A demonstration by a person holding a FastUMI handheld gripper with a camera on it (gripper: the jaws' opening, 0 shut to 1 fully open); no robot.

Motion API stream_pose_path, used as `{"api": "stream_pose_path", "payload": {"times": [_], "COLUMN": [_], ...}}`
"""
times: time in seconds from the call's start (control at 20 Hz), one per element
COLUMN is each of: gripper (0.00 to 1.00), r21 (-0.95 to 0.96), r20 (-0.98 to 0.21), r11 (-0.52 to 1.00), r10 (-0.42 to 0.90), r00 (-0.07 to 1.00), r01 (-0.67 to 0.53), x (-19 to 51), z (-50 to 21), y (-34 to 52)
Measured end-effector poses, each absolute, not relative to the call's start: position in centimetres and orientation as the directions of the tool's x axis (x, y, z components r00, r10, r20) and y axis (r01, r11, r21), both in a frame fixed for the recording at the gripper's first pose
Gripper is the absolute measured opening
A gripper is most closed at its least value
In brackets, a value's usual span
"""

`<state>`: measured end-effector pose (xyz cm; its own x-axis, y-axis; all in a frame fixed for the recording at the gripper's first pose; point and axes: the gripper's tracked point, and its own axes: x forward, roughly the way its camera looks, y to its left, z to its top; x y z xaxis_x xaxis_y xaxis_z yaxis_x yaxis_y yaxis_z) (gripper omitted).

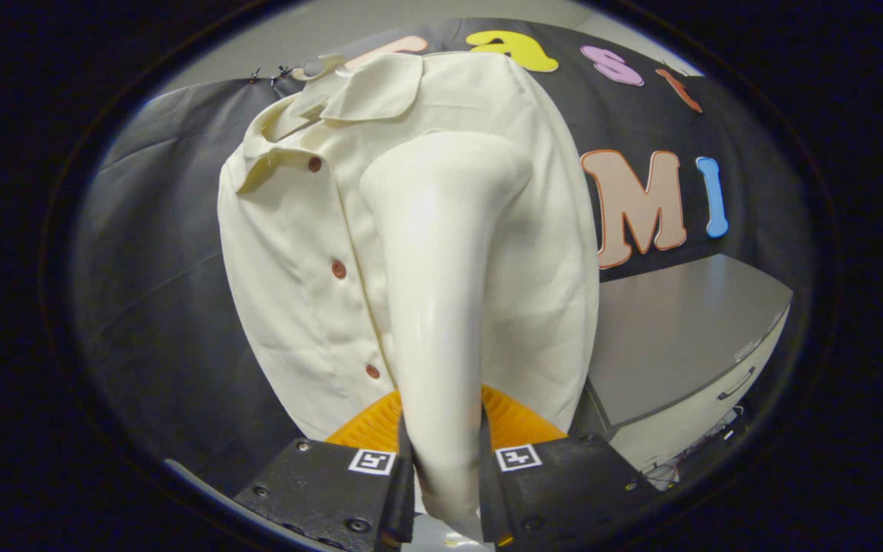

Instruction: Iron the clothes twice with a garment steamer, once on the left side and once on the right side.

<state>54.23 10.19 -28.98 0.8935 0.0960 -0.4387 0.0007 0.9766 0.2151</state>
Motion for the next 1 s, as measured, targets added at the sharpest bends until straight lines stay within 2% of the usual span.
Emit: {"api": "stream_pose_path", "payload": {"times": [1.0], "gripper": [0.33], "r21": [0.276], "r20": [-0.647], "r11": [0.961], "r10": [0.195], "r00": [0.738], "r01": [-0.012], "x": [48.4], "z": [-45.7], "y": [10.8]}}
